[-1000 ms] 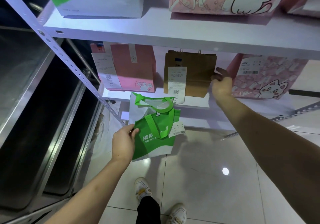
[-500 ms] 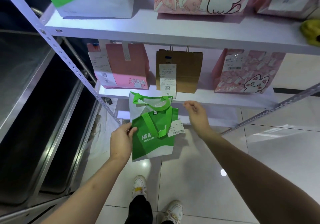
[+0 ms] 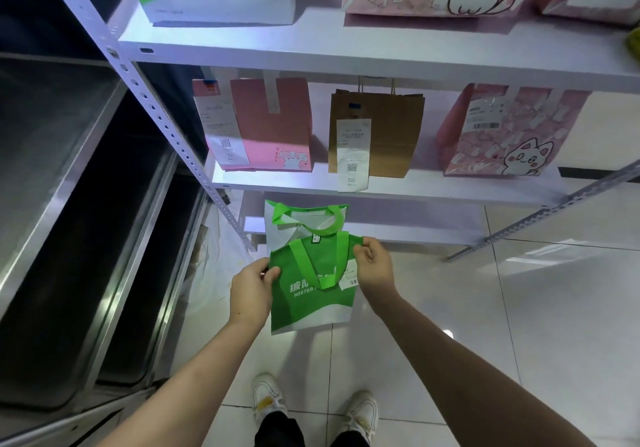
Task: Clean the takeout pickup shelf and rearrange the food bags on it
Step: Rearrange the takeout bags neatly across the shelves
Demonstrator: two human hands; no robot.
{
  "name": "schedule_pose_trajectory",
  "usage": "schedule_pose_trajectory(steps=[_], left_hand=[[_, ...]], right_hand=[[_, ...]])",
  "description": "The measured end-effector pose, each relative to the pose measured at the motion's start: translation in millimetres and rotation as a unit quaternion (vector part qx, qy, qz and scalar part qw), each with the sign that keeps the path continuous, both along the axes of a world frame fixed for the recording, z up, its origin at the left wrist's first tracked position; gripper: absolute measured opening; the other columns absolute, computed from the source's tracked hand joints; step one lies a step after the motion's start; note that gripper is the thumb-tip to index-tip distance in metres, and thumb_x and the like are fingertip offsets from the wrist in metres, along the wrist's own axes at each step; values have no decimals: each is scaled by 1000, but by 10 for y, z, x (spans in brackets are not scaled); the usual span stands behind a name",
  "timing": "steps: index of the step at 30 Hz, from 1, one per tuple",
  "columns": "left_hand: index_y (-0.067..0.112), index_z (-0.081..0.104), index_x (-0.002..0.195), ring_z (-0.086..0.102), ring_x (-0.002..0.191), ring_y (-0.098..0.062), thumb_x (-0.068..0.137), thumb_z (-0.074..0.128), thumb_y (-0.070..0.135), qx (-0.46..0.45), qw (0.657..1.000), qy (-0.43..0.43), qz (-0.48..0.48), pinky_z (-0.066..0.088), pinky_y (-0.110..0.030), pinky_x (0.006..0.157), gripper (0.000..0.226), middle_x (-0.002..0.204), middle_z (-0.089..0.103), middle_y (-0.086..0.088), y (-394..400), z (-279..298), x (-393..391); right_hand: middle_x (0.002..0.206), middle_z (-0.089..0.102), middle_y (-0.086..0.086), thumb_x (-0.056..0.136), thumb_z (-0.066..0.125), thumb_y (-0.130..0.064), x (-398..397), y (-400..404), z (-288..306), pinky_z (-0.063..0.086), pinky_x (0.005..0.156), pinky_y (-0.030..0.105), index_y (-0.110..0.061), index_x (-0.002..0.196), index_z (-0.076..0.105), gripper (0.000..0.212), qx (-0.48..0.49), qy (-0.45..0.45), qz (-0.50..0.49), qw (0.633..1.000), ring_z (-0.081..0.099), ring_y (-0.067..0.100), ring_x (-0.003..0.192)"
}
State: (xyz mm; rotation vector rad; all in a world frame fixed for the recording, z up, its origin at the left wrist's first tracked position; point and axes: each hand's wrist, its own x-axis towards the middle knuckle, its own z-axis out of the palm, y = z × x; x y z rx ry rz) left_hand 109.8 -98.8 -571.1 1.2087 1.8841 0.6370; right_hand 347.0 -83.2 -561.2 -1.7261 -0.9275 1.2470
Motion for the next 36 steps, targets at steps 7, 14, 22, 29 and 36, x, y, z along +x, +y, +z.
schedule_pose_trajectory(steps=[7,14,22,29,36], left_hand=[[14,68,86,66,85,-39,100,59,12,-39,999,3,-3,56,-44,79,17,80,72,-10,146,-398,-327],[10,68,88,65,82,-33,100,56,12,-68,995,-33,58,55,-45,85,17,93,73,-18,423,-1132,-490],[11,62,84,58,69,-24,94,56,21,-30,994,-48,94,59,-51,74,15,87,72,-20,992,-2174,-719],[2,56,80,45,64,-21,96,57,15,33,995,-42,83,41,-33,63,21,67,54,-7,1565,-2607,-685],[29,72,87,70,81,-31,94,56,31,103,991,-56,61,59,-46,79,18,76,74,5,2098,-2660,-753]], right_hand=[[71,59,0,102,52,-10,-344,15,-303,43,60,30,-13,87,65,19,-31,-26,-21,999,53,13,64],[78,65,9,102,55,-11,-528,218,-1103,49,68,36,-12,90,66,17,-22,-25,-11,999,59,20,71],[94,64,30,104,56,-18,-604,733,-2008,44,71,35,0,94,64,22,6,-36,17,999,54,22,77],[82,59,17,105,55,-17,-641,1387,-2612,42,69,33,-3,94,65,20,40,-31,-3,999,51,20,76],[78,59,11,99,61,-21,-713,2130,-2852,44,66,37,-13,82,63,19,91,33,-51,994,53,22,70]])
